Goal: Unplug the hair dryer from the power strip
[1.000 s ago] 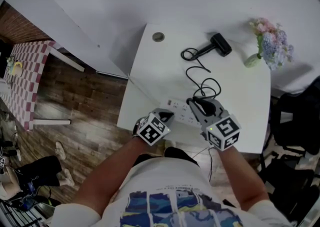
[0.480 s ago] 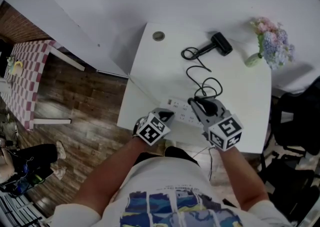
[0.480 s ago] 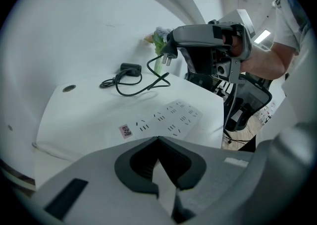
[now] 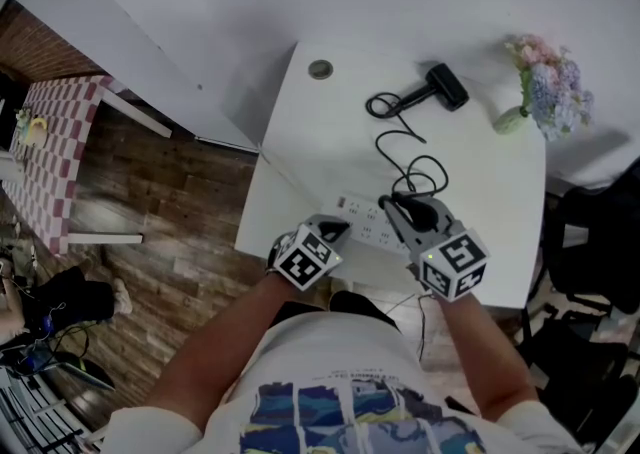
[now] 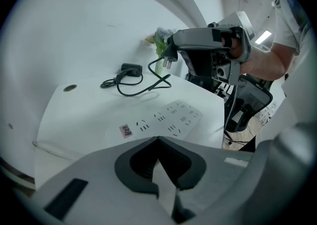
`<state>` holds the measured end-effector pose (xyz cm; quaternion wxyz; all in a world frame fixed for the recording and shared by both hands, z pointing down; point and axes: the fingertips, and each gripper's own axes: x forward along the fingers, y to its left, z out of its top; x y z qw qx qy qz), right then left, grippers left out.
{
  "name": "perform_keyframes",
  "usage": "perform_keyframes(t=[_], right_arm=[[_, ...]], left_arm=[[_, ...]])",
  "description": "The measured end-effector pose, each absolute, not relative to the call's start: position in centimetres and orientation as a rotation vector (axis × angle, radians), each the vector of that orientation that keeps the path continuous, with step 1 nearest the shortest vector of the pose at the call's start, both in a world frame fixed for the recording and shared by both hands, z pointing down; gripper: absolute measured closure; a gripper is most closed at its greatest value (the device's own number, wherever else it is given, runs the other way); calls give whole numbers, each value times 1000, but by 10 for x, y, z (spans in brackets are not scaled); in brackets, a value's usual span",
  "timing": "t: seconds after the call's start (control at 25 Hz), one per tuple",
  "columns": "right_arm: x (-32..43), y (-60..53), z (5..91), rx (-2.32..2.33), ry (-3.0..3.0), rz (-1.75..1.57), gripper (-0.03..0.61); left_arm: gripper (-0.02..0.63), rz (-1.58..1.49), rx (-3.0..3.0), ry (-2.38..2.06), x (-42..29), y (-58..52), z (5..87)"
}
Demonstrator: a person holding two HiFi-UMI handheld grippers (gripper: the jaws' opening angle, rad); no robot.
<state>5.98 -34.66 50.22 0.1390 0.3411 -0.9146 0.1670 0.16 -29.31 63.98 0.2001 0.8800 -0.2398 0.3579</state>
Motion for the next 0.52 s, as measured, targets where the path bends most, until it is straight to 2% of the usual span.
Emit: perform_keyframes(t=[0.52], right_arm=[[64, -347, 507, 993, -2657, 498, 526]], left_arm=[[611, 986, 2459, -702, 3, -299, 638]])
